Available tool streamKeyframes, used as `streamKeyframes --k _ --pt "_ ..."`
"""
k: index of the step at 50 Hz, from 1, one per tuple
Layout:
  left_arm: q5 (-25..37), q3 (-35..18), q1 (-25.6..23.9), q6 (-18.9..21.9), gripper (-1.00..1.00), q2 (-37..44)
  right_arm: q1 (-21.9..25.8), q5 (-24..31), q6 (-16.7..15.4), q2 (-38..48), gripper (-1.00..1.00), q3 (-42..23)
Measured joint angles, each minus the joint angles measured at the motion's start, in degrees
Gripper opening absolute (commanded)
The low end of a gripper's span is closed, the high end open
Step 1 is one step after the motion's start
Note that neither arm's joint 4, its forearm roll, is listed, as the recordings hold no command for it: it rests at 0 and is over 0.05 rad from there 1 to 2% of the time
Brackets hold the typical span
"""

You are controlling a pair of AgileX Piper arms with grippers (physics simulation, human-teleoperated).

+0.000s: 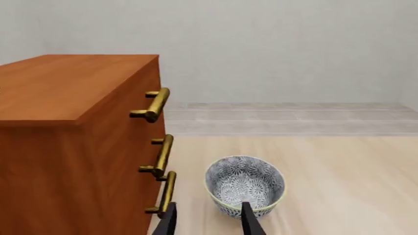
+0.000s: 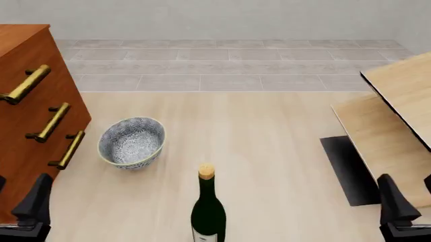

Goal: Put the wine bottle on the wine rack.

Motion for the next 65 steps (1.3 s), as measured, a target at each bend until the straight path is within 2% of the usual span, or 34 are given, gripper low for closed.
streamKeyframes --k 14,43,65 --pt "0.54 -0.72 0.6 1.41 1.0 -0.03 3.87 -0.14 -0.55 2.16 1.0 -1.61" --pt "0.38 -0.46 1.49 2.8 1.0 -0.05 20.26 -0.2 -2.64 11.95 1.0 -9.45" --pt "0.53 0.07 1.88 3.2 1.0 -0.05 29.4 -1.19 -3.38 17.02 1.0 -13.21"
